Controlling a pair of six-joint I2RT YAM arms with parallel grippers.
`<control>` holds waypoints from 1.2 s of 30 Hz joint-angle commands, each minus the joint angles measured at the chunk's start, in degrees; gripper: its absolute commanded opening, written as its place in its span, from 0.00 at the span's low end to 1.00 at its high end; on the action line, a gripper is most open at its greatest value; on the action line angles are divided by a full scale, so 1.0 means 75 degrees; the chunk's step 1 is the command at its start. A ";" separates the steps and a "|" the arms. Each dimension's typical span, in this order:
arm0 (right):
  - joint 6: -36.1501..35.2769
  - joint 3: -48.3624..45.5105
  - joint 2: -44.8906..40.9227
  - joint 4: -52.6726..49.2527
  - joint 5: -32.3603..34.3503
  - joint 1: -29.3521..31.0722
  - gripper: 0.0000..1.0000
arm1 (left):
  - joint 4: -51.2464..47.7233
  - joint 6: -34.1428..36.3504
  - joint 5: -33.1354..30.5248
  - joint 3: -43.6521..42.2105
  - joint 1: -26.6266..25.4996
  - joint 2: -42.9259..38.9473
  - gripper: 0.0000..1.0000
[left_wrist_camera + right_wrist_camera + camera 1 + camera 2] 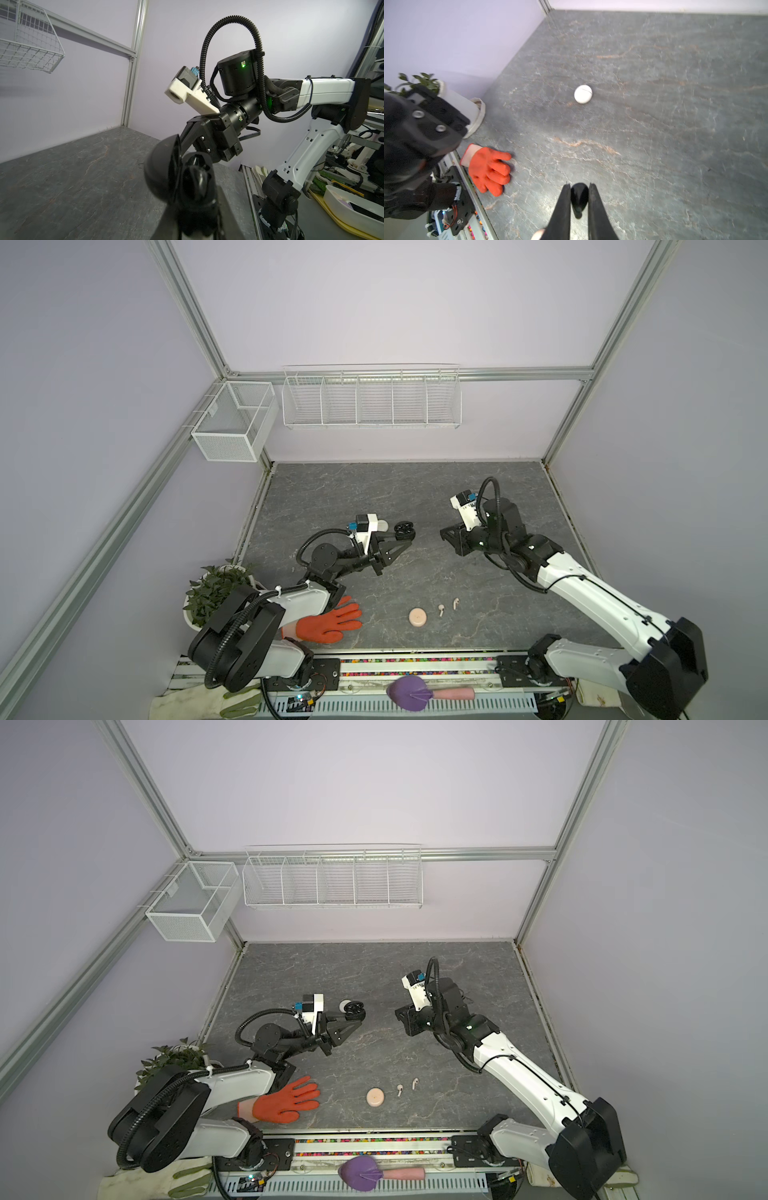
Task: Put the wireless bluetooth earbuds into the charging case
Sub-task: 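Lift the second earbud with the right gripper toward the held case, then lower the second earbud into the other case slot with the right gripper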
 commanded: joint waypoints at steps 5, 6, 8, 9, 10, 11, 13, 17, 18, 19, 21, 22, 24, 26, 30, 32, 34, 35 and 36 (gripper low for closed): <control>-0.0489 0.0656 -0.0433 0.0623 -0.0288 0.0453 0.14 | 0.0552 0.0061 0.0326 0.0295 0.0022 -0.0117 0.00; -0.0478 0.0698 -0.0488 0.0708 -0.0343 0.0510 0.14 | 0.0551 0.0063 0.0352 0.0316 0.0025 -0.0122 0.00; -0.0398 0.0715 -0.0624 0.0959 -0.0450 0.0615 0.14 | 0.0553 0.0060 0.0396 0.0346 0.0025 -0.0109 0.00; -0.0358 0.0745 -0.0696 0.1069 -0.0490 0.0686 0.14 | 0.0551 0.0063 0.0411 0.0354 0.0025 -0.0093 0.00; -0.0345 0.0777 -0.0754 0.1171 -0.0533 0.0785 0.13 | 0.0551 0.0032 0.0435 0.0386 0.0022 -0.0087 0.00; -0.0345 0.0814 -0.0790 0.1253 -0.0553 0.0889 0.13 | 0.0557 0.0011 0.0444 0.0411 0.0019 -0.0079 0.00; -0.0439 0.0928 -0.0844 0.1333 -0.0483 0.1182 0.12 | 0.0551 -0.0008 0.0470 0.0422 0.0025 -0.0089 0.00; -0.0648 0.0995 -0.0834 0.1607 -0.0179 0.1843 0.11 | 0.0551 -0.0032 0.0510 0.0408 0.0024 -0.0092 0.00; -0.0732 0.0995 -0.0796 0.1658 -0.0067 0.1997 0.10 | 0.0554 -0.0067 0.0544 0.0418 0.0025 -0.0078 0.00; -0.0850 0.1016 -0.0736 0.1673 0.0096 0.2160 0.10 | 0.0551 -0.0092 0.0581 0.0437 0.0025 -0.0078 0.00; -0.1089 0.1038 -0.0602 0.1720 0.0332 0.2394 0.09 | 0.0552 -0.0157 0.0623 0.0460 0.0021 -0.0100 0.00; -0.1174 0.1046 -0.0526 0.1750 0.0409 0.2475 0.09 | 0.0560 -0.0170 0.0625 0.0454 0.0021 -0.0112 0.00; -0.1269 0.1052 -0.0428 0.1790 0.0483 0.2536 0.09 | 0.0554 -0.0149 0.0623 0.0431 0.0023 -0.0168 0.00; -0.1309 0.1053 -0.0345 0.1815 0.0573 0.2539 0.09 | 0.0552 -0.0128 0.0613 0.0387 0.0025 -0.0218 0.00; -0.1369 0.1053 -0.0274 0.1852 0.0749 0.2541 0.09 | 0.0557 -0.0125 0.0611 0.0330 0.0019 -0.0264 0.00; -0.1380 0.1043 -0.0248 0.1847 0.0798 0.2525 0.08 | 0.0551 -0.0136 0.0611 0.0302 0.0013 -0.0264 0.00; -0.1346 0.1054 -0.0225 0.1827 0.0824 0.2524 0.08 | 0.0551 -0.0112 0.0619 0.0275 0.0013 -0.0257 0.00; -0.1332 0.1053 -0.0214 0.1820 0.0836 0.2524 0.08 | 0.0552 -0.0086 0.0622 0.0268 0.0013 -0.0265 0.00; -0.1300 0.1054 -0.0202 0.1824 0.0836 0.2530 0.08 | 0.0551 -0.0056 0.0633 0.0277 0.0012 -0.0253 0.00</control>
